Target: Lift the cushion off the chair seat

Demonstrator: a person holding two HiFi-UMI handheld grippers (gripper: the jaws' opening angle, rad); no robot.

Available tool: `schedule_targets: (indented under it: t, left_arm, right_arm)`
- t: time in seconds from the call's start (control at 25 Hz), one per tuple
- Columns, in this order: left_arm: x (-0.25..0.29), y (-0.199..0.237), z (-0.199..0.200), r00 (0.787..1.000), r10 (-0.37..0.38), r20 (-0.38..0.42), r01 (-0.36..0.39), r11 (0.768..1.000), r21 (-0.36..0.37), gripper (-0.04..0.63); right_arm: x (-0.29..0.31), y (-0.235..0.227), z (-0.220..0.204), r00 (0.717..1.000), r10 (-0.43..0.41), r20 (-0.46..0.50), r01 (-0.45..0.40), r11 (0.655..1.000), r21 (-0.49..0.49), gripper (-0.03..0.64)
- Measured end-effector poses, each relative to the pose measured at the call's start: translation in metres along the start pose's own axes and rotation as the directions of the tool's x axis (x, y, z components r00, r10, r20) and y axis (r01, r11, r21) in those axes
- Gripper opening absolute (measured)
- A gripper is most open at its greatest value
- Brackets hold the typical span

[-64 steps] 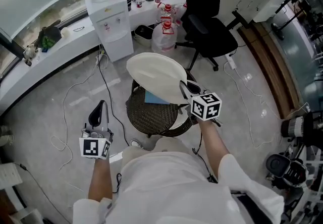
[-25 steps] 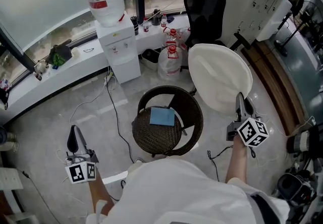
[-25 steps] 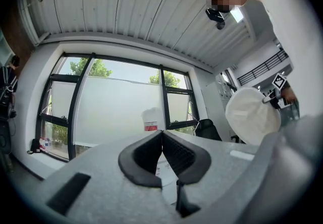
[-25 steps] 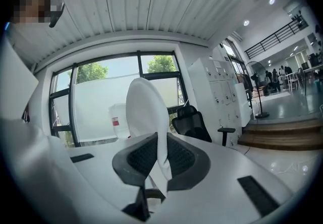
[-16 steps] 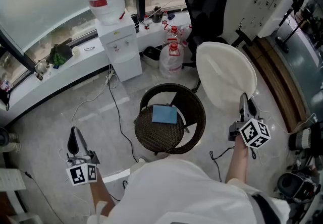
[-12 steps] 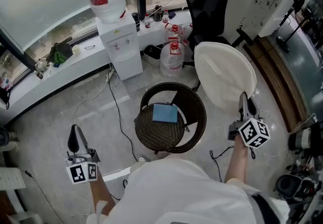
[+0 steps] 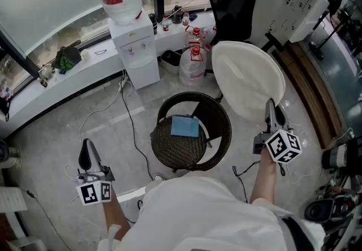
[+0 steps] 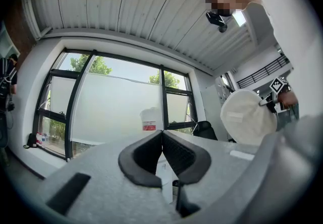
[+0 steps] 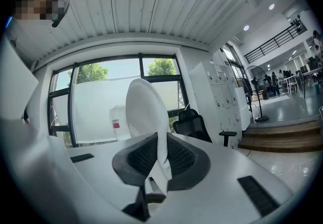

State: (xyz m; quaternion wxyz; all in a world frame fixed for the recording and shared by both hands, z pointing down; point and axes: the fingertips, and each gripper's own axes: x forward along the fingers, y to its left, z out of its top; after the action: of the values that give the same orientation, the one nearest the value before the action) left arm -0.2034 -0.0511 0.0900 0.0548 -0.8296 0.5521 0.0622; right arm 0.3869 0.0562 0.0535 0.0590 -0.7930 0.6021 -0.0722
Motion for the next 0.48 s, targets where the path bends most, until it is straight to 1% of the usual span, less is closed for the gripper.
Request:
schedule_targets:
  t: [0.28,0.48]
  left_arm:
    - [-0.001,-0.004,-0.005,1.000,0.000,-0.007,0.000,1.000,-0.012,0.017]
    - [0.001,-0.007,-0.006,1.000,-0.002,-0.013,0.002,1.000,-0.017,0.017]
  right_arm:
    - [0.005,0.004,0.004,1.000,0.018,-0.003,-0.018,1.000,-0.001,0.041]
    - [0.011,0.011,0.010,0.999,0.041,0.001,-0.041,0.999,-0.020,0.040]
